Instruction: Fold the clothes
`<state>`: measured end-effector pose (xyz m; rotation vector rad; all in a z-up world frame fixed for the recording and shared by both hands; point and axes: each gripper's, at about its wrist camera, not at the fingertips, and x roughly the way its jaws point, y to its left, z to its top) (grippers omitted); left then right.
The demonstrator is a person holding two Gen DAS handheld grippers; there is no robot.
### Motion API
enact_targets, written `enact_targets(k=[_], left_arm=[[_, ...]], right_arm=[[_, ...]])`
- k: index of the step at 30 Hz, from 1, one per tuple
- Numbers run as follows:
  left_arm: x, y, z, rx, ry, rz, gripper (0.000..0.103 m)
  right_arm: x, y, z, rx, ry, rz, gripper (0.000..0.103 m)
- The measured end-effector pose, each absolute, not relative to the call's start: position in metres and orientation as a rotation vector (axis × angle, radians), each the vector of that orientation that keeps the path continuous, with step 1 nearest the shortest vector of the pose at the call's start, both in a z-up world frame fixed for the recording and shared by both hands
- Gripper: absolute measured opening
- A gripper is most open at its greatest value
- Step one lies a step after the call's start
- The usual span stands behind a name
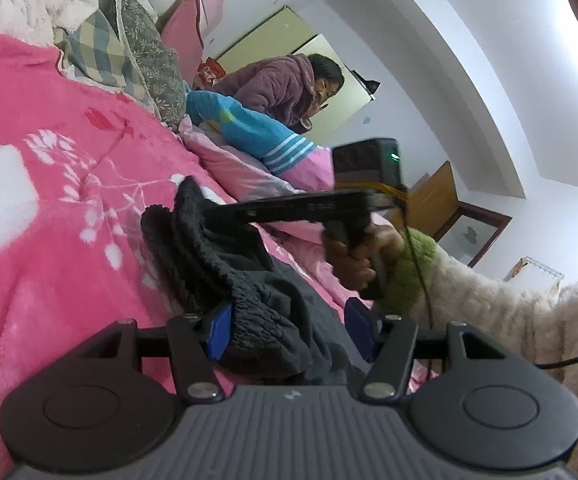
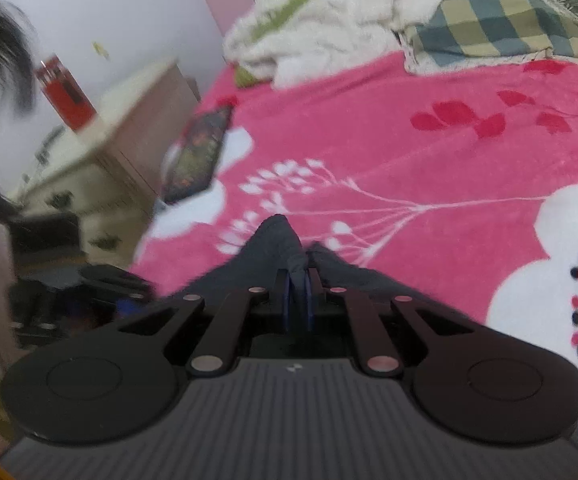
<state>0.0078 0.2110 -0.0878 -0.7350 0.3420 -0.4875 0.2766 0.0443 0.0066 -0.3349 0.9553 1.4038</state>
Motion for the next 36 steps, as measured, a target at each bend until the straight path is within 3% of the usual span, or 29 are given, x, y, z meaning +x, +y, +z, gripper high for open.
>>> enact_targets(k=[11, 15, 18, 24, 36], left_arm=[[0.002, 0.219, -0.074, -0.712, 0.344, -0.391, 0.059], [0.003, 0.218, -0.057, -0.681, 0.327, -0.375, 0.059], [0.015, 0.214, -0.043, -0.649, 0.324, -0.386, 0.059], [0.057, 0.2, -0.015, -0.537, 0.378, -0.36, 0.059], [0.079, 0.201, -0.021, -0.527, 0.497, -0.394, 0.059]], right_arm=[[0.272, 0.059, -0.013, -0.414, 0.925, 1.319, 0.01], [0.262, 0.02, 0.012, -0.371, 0.835, 1.232, 0.027], [0.255, -0.009, 0.031, -0.339, 0.768, 1.166, 0.029], [0.242, -0.069, 0.051, -0.32, 0.675, 1.023, 0.03], [0.253, -0.094, 0.003, -0.474, 0.671, 0.912, 0.03]])
